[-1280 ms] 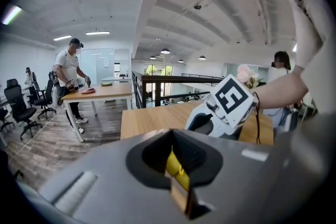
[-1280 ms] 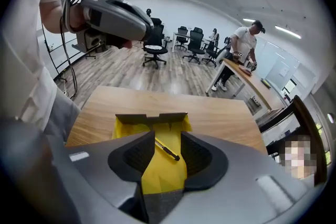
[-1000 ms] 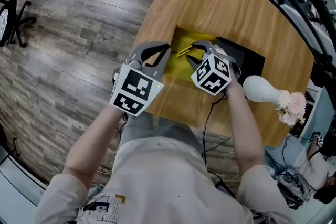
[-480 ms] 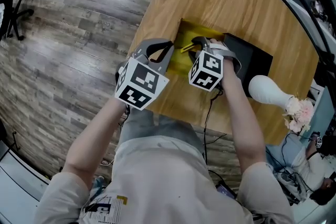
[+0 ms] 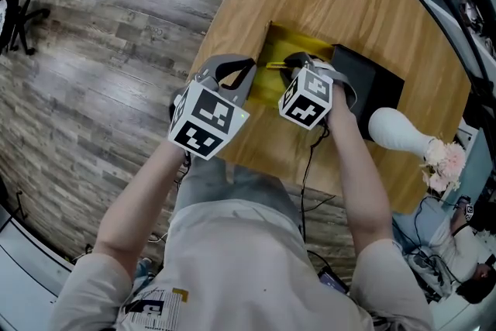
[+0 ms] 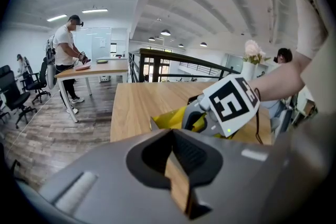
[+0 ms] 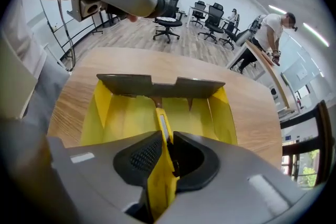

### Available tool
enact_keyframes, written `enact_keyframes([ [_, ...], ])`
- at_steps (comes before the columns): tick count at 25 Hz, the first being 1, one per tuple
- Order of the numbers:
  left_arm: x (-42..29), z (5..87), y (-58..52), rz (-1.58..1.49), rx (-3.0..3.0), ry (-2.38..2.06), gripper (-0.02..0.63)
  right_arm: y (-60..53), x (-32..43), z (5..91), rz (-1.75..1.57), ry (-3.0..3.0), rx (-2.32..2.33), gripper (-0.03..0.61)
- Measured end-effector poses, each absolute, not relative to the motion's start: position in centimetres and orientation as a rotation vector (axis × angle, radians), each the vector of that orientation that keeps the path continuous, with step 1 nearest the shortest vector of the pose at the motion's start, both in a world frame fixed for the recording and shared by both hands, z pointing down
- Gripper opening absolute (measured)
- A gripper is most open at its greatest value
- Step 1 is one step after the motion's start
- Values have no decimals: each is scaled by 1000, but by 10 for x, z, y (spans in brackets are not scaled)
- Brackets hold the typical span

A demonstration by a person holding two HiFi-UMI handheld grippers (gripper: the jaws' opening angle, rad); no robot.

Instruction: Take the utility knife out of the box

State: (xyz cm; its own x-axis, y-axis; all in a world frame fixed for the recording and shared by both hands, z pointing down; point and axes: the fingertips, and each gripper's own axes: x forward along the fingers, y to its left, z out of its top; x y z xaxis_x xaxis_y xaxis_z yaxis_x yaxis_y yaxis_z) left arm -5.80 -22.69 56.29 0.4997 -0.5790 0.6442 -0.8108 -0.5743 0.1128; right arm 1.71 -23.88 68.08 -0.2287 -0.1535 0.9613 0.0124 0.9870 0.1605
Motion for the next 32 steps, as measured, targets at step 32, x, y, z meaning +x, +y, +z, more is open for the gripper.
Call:
enact_keyframes([
  [32, -54, 269, -202, 417, 2703, -1588, 2, -207, 48, 287, -233, -2409, 928, 54],
])
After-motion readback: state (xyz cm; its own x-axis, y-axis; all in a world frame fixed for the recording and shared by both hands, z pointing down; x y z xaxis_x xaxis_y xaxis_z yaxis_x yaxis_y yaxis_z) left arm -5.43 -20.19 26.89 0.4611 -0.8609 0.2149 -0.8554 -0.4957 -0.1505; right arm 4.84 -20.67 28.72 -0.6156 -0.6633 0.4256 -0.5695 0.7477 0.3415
